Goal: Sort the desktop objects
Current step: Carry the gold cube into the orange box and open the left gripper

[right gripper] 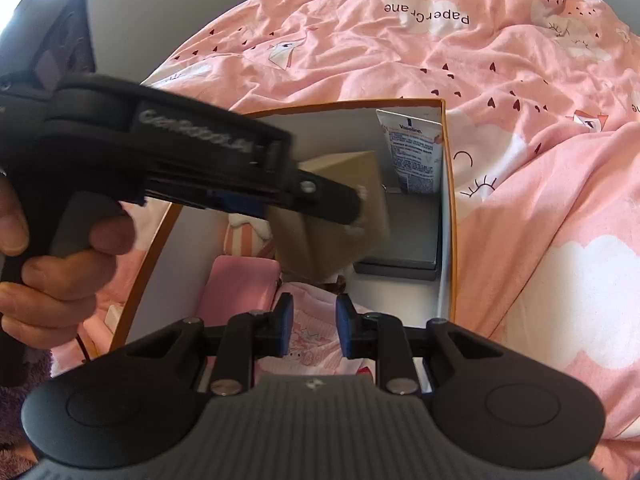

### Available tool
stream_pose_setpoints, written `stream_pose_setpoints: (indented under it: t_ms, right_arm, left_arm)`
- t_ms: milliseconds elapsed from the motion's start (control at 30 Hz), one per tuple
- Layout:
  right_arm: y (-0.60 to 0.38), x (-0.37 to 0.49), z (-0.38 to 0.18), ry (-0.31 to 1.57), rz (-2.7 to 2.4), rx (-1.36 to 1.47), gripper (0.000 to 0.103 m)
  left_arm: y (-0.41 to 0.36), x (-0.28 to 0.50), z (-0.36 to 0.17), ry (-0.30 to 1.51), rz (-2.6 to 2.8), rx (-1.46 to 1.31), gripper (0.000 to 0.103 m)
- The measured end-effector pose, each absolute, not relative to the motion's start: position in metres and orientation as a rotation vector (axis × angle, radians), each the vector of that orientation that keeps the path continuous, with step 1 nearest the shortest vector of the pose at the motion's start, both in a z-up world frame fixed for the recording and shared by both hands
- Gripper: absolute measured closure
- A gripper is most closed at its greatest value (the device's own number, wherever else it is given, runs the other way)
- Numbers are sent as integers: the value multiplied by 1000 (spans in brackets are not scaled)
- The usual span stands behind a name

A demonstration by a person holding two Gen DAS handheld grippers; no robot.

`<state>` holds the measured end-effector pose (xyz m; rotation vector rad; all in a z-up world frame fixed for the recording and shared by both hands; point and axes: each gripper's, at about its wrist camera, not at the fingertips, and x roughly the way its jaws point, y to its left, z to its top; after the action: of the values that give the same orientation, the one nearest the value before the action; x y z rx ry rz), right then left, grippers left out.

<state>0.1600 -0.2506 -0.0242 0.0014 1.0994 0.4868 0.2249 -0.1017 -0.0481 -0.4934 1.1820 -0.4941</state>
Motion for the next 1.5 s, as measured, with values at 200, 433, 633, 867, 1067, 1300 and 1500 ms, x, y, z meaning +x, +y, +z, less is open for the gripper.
stream_pose_setpoints:
  t_ms: [200, 433, 633, 867, 1067, 1300, 1500]
  right_arm:
    - [-254, 177, -35, 1116, 475, 66, 80]
    - [-247, 191, -43, 1108, 449, 75, 83]
    - [-243, 201, -48, 1104, 411, 84, 89]
    - [-235, 205, -50, 1078, 341, 21, 95]
    - [-230, 204, -48, 1060, 312, -19, 96]
    - [-232, 195, -39, 1033, 319, -57, 94]
    - [-231, 199, -41, 1013, 323, -122, 93]
  left_arm:
    - [-111, 245, -69, 1211, -489, -544, 49]
    - [-101, 252, -93, 1239, -476, -682, 49]
    - [-97, 255, -94, 1267, -475, -693, 49]
    - [-87, 249, -82, 1260, -430, -634, 49]
    - [-77, 235, -61, 1189, -403, -558, 49]
    - [-77, 236, -67, 1188, -412, -567, 74]
    - [-86, 243, -83, 1203, -464, -640, 78]
